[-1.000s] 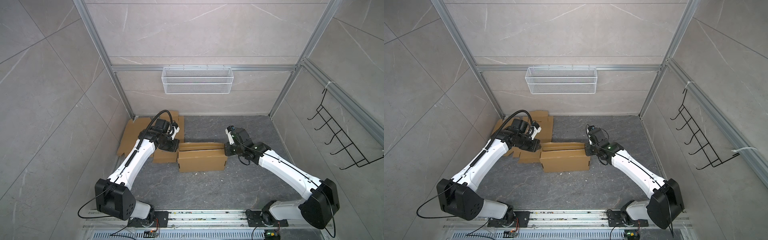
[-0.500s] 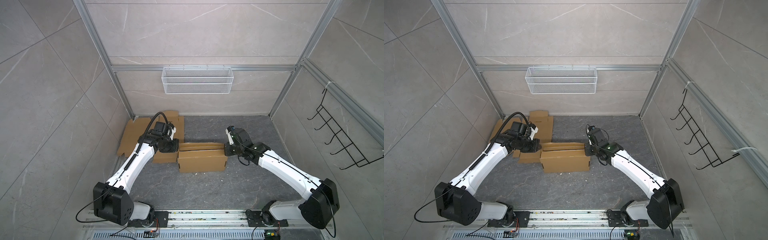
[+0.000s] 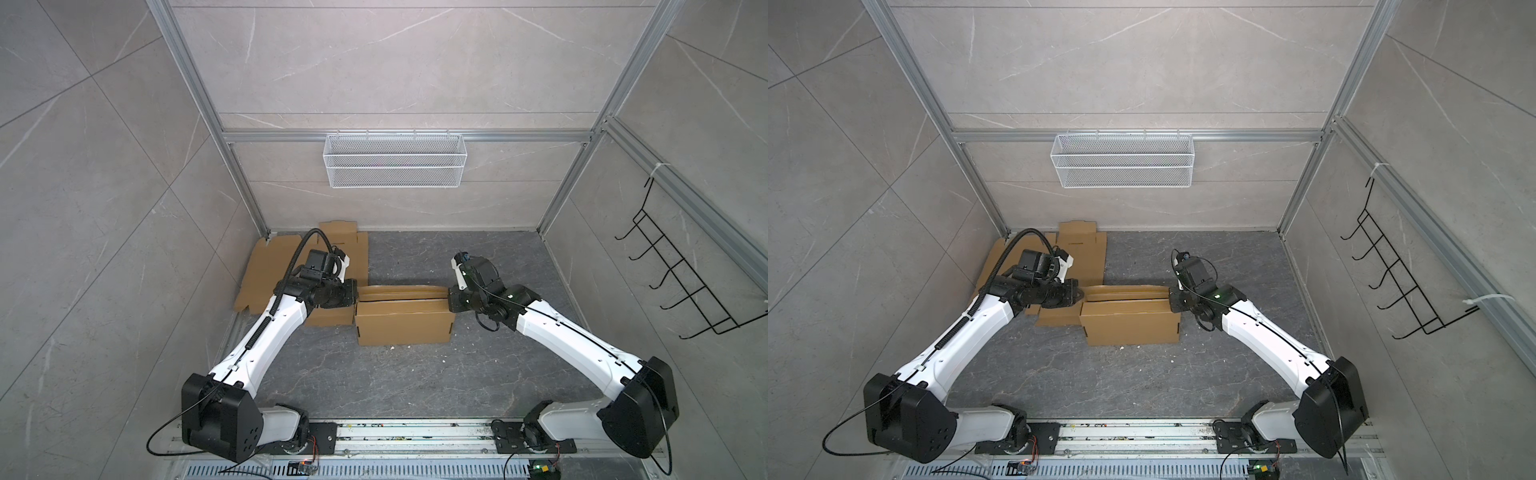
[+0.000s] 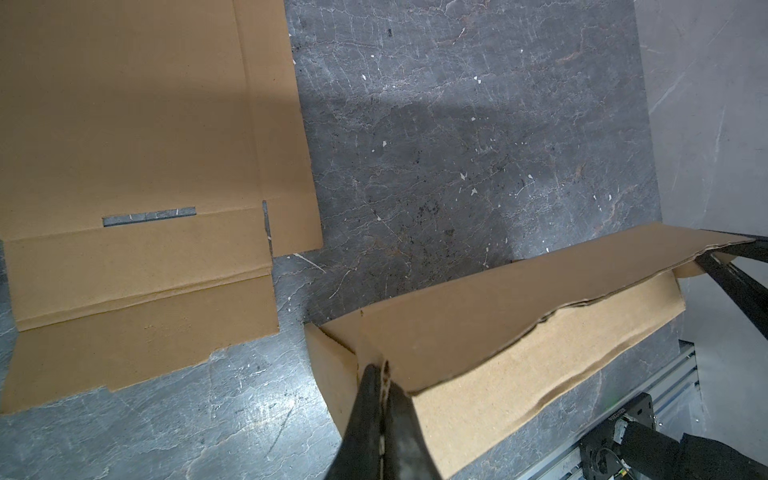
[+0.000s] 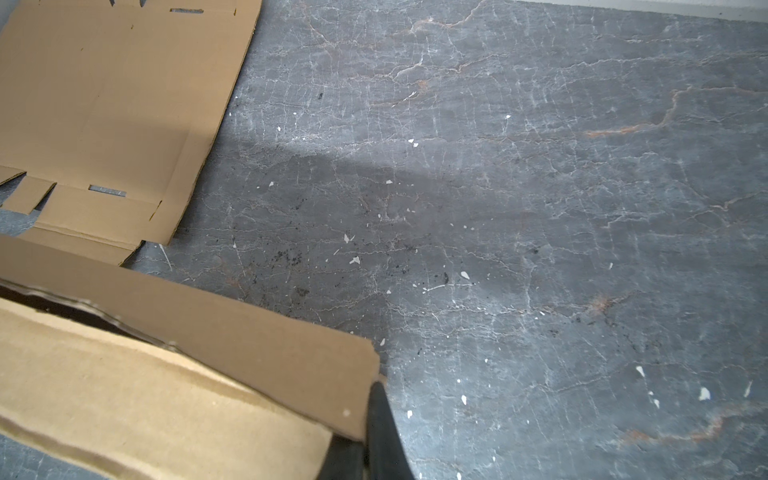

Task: Fold the paper box
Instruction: 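Hold both ends of the long box with the left and right grippers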

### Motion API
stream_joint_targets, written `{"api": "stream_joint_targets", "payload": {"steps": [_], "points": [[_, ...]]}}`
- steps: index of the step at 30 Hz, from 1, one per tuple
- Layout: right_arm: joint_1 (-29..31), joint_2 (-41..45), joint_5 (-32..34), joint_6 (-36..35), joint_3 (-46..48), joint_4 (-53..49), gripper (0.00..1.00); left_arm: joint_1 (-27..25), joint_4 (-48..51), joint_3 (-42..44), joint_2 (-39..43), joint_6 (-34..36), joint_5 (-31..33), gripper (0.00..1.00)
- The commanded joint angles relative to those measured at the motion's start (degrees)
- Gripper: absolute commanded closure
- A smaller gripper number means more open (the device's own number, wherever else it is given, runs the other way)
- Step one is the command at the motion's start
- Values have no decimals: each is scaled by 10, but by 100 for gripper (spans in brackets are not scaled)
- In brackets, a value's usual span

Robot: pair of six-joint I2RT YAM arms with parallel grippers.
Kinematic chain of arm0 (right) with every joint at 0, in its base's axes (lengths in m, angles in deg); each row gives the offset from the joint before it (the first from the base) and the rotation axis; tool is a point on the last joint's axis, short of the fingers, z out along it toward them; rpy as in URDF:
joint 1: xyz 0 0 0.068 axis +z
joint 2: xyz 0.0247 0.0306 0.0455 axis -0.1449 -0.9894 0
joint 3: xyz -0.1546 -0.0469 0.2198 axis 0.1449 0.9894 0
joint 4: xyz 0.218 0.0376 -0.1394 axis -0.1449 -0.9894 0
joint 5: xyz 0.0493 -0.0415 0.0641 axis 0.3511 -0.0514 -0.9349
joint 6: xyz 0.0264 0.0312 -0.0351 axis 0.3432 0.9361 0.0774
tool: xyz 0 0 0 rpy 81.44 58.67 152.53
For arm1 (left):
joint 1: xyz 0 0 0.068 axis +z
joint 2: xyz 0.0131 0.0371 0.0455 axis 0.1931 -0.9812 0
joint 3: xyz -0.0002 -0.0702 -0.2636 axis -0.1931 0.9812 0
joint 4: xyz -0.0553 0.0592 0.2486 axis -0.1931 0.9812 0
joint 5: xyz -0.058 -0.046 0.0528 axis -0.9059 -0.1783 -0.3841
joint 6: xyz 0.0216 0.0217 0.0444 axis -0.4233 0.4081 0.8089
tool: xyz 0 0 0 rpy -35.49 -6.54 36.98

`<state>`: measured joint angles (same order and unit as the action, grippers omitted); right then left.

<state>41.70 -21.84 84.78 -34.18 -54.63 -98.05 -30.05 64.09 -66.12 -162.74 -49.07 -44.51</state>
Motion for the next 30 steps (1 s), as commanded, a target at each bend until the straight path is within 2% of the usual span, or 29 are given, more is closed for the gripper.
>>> {"api": "stream_joint_targets", "payload": {"steps": [1, 18, 30], "points": [[13, -26, -27, 12, 25, -91, 100, -7, 38, 22, 1, -10, -43, 100], [19, -24, -22, 31, 33, -83, 100, -9, 6, 103, 38, -15, -35, 100], [22, -29, -16, 30, 32, -85, 100, -8, 91, 6, 7, -8, -44, 100]]}}
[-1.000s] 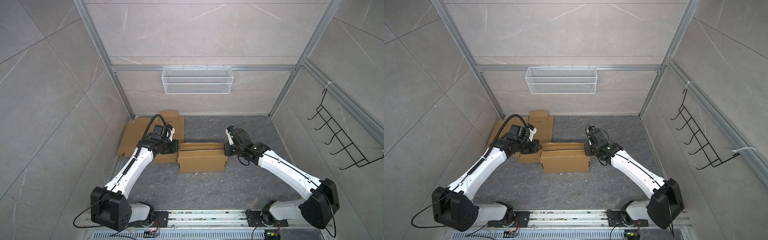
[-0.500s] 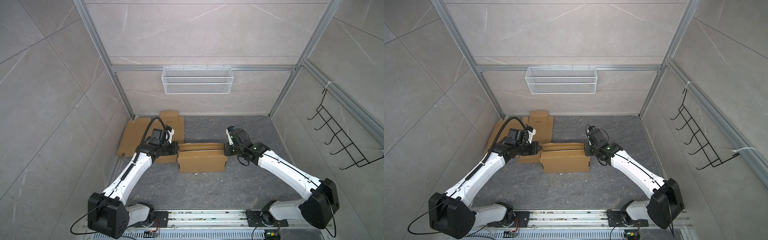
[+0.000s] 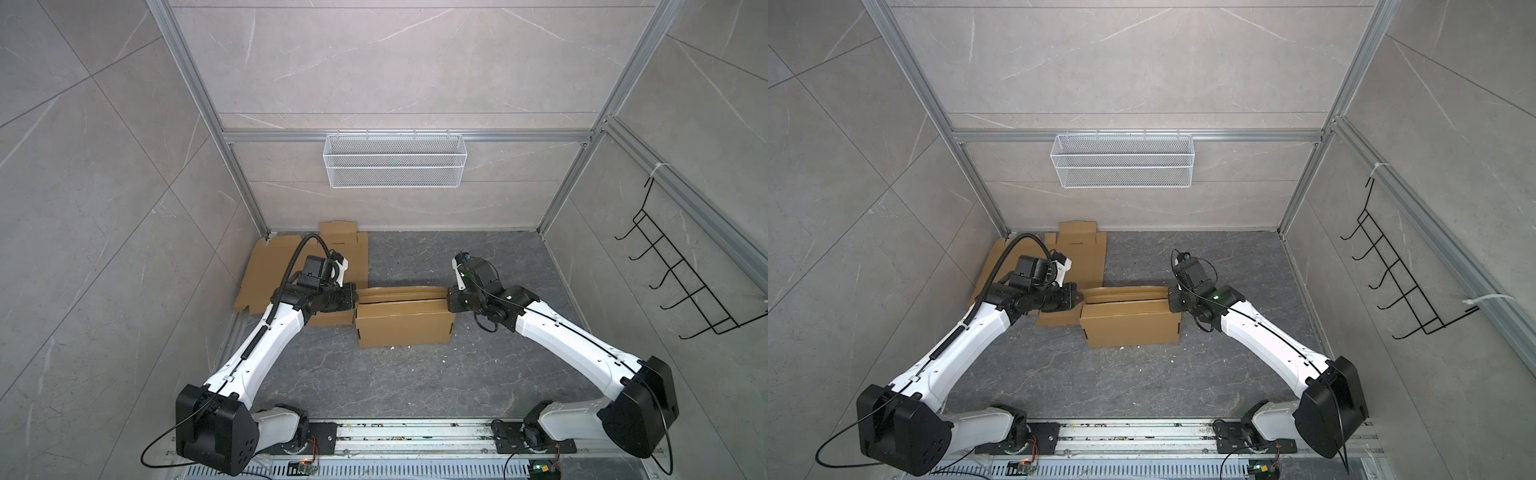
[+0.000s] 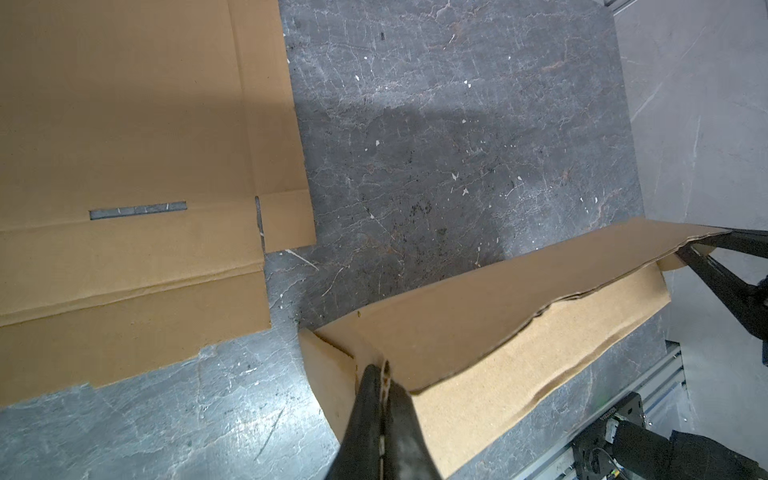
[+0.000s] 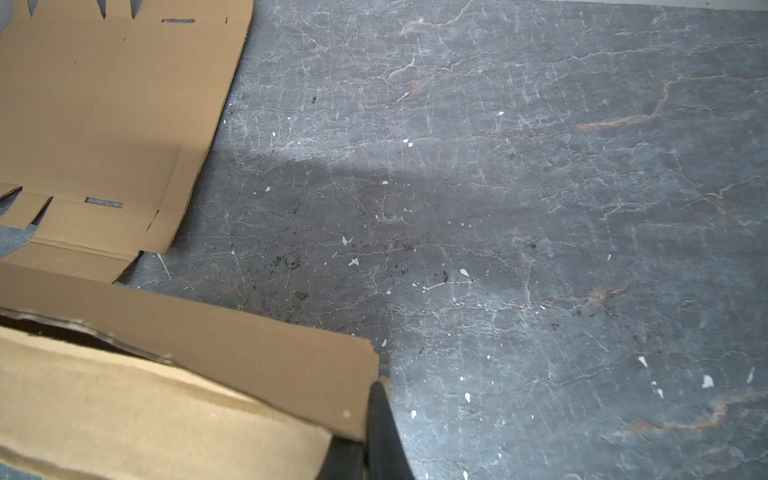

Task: Fold the paper box
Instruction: 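Hold both ends of the long box with the left and right grippers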

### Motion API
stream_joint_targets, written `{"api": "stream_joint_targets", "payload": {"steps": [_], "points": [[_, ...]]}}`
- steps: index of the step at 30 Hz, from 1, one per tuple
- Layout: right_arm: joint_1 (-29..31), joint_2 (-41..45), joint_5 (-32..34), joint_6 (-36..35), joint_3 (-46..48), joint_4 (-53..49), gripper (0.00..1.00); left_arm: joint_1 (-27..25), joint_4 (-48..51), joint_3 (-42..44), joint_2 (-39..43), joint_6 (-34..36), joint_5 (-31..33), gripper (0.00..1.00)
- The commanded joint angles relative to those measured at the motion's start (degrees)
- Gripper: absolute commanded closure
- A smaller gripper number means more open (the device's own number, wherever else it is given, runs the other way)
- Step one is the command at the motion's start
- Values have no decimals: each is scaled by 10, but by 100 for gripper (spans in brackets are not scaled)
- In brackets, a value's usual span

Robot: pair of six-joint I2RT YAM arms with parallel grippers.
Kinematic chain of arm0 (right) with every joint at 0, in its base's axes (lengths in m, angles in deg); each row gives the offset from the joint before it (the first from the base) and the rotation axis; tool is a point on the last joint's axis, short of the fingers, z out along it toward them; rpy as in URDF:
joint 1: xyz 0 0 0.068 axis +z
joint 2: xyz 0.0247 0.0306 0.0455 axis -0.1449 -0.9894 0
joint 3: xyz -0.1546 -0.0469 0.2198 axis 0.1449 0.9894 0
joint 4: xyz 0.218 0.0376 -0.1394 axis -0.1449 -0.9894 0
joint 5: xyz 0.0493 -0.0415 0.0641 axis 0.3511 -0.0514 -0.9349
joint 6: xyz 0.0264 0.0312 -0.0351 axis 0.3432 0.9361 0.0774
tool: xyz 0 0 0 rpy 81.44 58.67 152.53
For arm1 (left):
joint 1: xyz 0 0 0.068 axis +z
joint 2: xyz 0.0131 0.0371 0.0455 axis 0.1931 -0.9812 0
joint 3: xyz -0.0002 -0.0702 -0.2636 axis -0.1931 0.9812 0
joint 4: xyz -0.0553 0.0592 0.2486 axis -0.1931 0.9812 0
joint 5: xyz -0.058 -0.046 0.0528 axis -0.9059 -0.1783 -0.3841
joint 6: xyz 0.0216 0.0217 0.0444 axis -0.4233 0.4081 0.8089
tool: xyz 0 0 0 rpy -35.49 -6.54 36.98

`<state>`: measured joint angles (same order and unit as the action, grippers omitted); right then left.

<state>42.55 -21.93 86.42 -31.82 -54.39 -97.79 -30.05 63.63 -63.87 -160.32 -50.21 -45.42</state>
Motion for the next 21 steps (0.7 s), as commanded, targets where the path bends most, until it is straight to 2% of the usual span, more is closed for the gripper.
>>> {"api": "stream_joint_targets", "payload": {"steps": [1, 13, 21], "points": [[13, -29, -32, 6, 29, -88, 100, -9, 105, -22, -21, 7, -35, 100], [13, -34, -30, 3, 28, -88, 100, -8, 98, -39, -26, -15, -81, 100], [14, -24, -23, 7, 31, -81, 100, -7, 77, -36, -21, -30, -68, 100]]}}
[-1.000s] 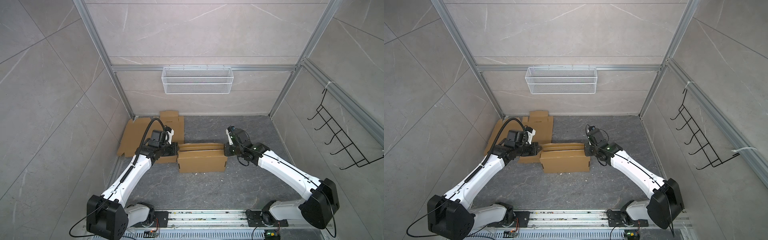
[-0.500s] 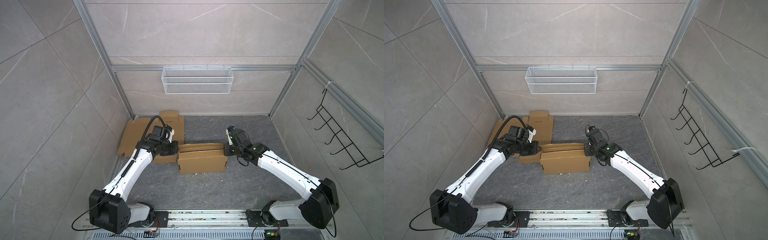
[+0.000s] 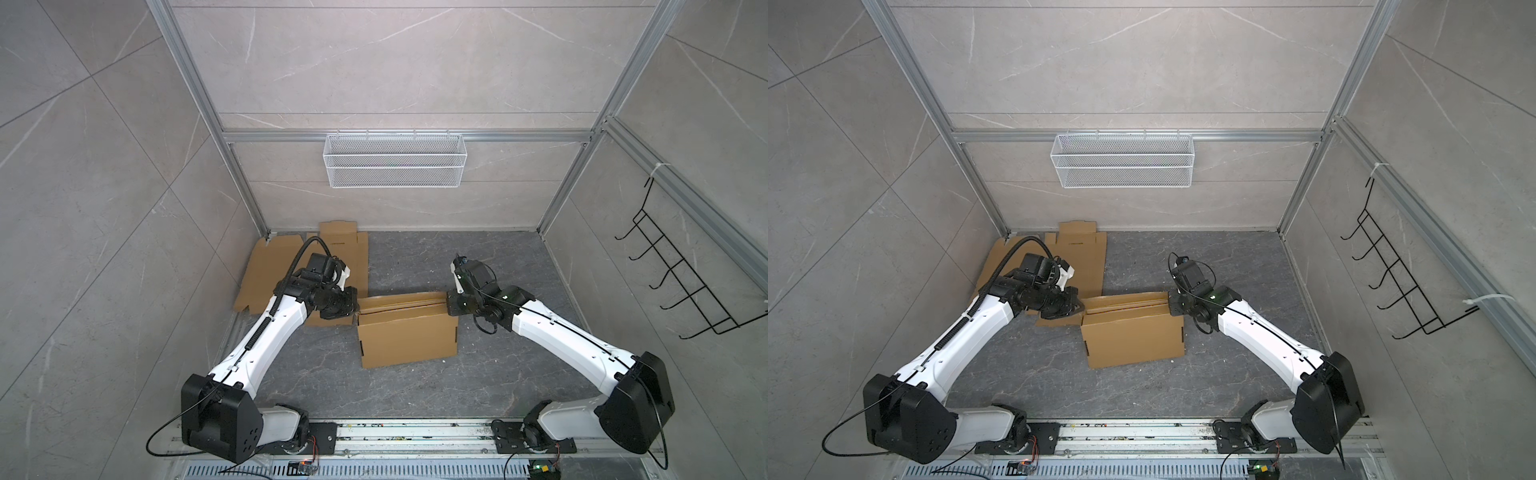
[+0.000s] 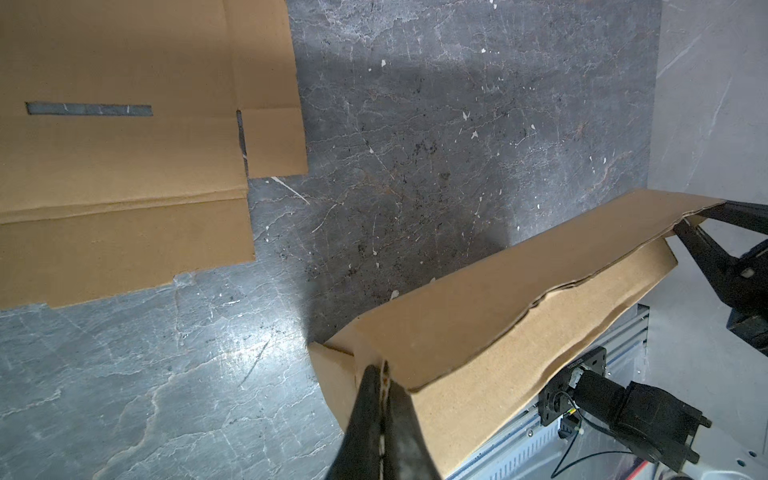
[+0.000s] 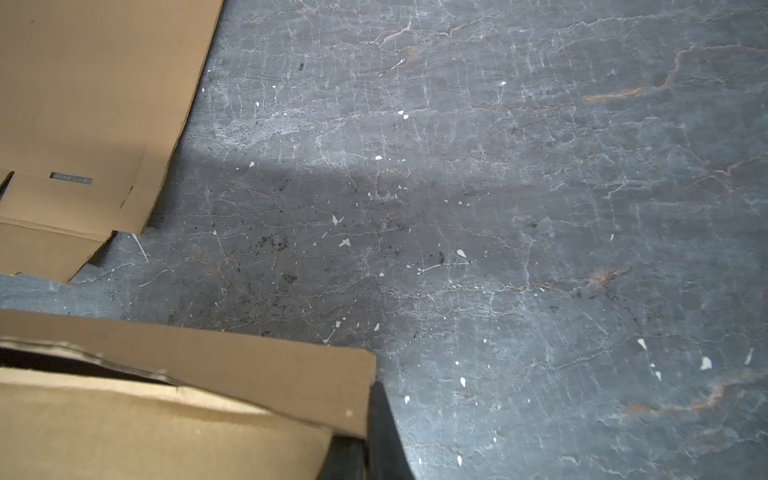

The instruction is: Fold the paper box

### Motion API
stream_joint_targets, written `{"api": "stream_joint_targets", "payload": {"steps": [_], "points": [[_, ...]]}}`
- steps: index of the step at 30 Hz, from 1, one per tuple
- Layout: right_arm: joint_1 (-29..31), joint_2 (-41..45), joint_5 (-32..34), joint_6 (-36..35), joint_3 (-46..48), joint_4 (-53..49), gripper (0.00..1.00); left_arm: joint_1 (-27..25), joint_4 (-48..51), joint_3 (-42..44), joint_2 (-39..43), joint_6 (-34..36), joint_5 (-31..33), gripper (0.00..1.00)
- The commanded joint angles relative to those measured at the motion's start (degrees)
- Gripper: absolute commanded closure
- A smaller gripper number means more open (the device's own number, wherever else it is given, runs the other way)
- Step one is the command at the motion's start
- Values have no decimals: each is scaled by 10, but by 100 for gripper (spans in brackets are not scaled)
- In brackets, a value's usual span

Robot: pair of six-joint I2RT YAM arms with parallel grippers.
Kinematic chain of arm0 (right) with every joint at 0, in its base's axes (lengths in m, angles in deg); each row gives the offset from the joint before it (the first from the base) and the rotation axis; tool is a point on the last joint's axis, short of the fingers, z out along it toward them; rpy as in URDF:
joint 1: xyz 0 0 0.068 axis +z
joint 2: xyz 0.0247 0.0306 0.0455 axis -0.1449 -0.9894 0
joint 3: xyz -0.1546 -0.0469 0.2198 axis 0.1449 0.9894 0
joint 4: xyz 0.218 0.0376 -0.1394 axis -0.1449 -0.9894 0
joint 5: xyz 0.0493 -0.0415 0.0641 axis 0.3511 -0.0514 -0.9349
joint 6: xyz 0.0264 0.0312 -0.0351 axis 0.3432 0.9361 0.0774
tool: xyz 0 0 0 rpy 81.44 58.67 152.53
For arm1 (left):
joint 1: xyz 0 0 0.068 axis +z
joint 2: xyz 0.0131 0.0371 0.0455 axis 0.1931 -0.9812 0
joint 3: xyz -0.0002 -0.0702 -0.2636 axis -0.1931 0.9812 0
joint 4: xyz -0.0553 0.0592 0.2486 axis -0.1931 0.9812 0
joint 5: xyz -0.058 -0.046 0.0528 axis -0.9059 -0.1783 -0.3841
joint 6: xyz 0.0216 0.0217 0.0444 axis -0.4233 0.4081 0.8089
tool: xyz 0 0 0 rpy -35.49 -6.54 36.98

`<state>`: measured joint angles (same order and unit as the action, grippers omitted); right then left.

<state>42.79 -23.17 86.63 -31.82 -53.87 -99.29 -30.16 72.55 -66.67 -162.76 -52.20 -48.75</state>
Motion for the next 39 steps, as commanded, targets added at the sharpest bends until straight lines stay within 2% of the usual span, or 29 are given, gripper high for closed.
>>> {"api": "stream_joint_targets", "payload": {"steps": [1, 8, 17, 26, 39], "points": [[12, -8, -24, 7, 26, -64, 100, -6, -17, -10, 2, -10, -35, 99], [11, 21, 7, 13, 19, -62, 100, -15, -77, -26, -8, -29, -41, 100], [11, 76, 69, 29, 32, -56, 100, -68, -148, -50, -35, -36, -42, 99], [12, 128, 86, 39, 89, -5, 100, -69, -134, -44, -17, -19, -25, 95], [19, 167, 97, 47, 132, 40, 100, -67, -125, 18, 15, -21, -23, 95]]}}
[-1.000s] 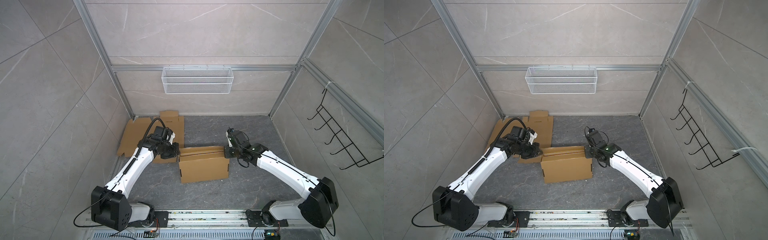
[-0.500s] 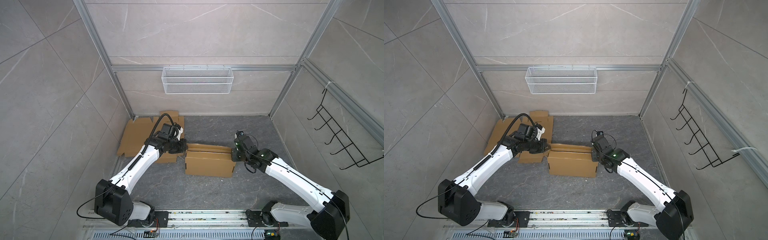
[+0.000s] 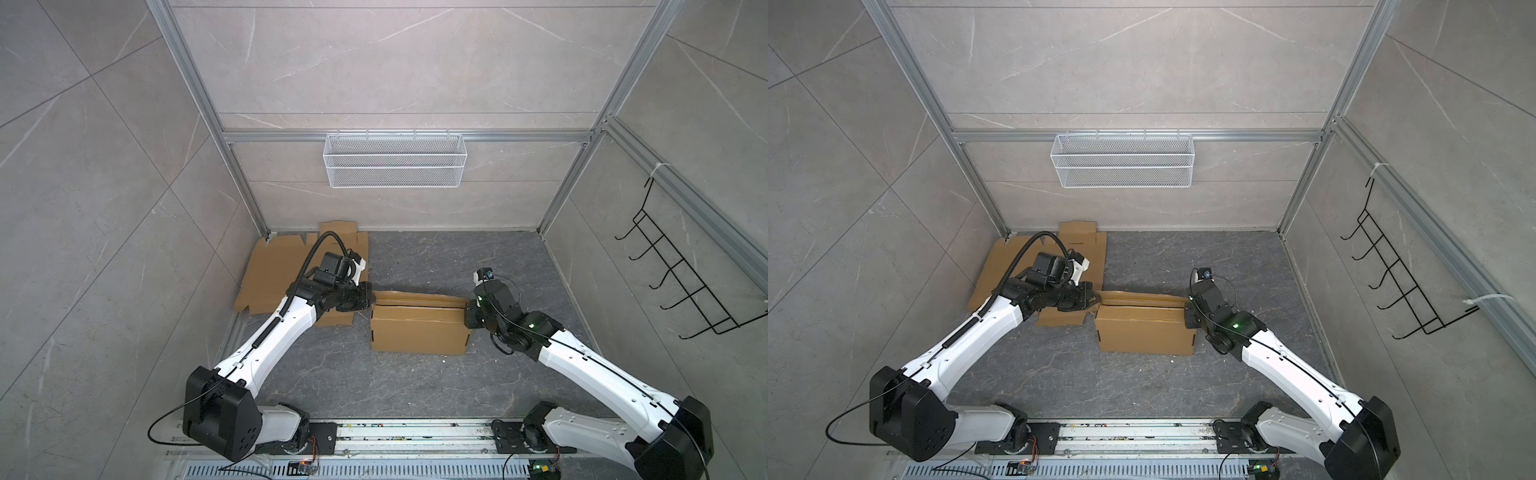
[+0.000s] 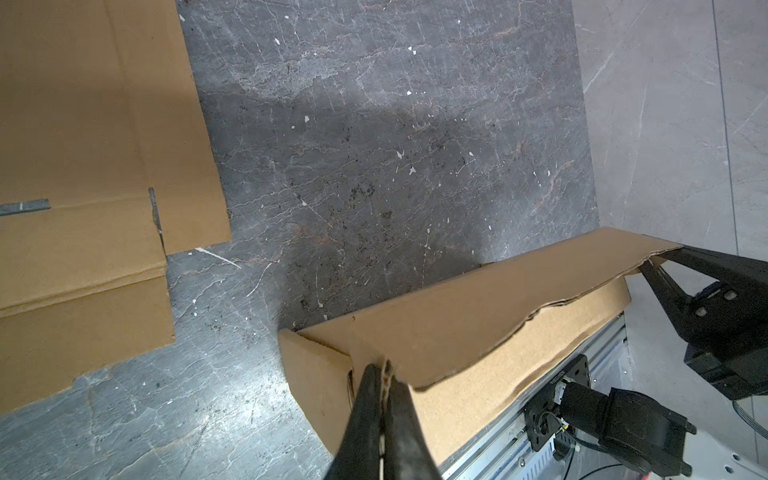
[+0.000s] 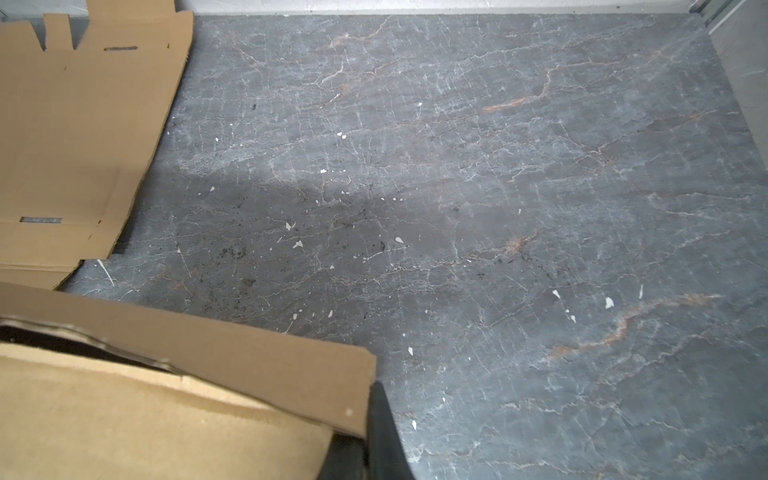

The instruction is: Fold the paper box

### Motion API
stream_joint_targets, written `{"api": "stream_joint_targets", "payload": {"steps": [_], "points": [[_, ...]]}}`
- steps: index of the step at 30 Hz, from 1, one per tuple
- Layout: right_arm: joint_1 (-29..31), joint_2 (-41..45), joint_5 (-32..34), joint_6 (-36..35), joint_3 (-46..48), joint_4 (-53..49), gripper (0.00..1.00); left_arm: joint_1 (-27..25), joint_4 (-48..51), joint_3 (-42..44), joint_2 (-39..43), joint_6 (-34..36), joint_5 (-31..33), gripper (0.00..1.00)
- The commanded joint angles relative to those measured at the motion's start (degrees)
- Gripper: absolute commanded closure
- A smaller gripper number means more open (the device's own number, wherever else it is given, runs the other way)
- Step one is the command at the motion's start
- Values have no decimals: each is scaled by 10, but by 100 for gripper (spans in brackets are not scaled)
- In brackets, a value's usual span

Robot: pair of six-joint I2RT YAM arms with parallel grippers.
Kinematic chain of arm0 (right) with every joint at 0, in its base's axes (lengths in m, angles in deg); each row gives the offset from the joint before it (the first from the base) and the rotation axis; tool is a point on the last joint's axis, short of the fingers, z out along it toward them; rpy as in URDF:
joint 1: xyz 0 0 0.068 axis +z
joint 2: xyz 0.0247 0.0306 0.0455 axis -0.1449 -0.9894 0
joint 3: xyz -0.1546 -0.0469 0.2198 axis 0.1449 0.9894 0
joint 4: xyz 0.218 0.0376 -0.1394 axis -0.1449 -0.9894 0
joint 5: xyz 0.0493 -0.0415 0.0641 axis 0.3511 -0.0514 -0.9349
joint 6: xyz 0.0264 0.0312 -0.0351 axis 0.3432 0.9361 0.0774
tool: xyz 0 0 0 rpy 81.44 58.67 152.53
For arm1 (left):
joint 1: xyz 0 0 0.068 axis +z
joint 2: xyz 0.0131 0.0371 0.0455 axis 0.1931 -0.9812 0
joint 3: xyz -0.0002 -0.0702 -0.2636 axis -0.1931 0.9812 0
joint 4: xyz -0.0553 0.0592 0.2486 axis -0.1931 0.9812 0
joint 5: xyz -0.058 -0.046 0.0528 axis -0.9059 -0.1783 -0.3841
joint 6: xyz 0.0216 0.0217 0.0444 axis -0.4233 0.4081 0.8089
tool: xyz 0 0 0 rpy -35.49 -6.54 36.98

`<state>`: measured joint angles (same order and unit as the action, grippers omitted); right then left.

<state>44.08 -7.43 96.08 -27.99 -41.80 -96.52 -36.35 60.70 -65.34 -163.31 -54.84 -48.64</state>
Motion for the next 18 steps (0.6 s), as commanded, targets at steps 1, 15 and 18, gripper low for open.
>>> {"api": "stream_joint_targets", "payload": {"steps": [1, 15, 18], "points": [[7, 11, 3, 8, 12, 13, 100, -5, -5, 7, 21, 7, -23, 95], [22, 25, 26, 19, 31, 20, 100, -5, -23, 55, 44, -4, -18, 95], [27, 26, 34, 22, 34, 21, 100, -6, -30, 63, 48, -13, -22, 95]]}}
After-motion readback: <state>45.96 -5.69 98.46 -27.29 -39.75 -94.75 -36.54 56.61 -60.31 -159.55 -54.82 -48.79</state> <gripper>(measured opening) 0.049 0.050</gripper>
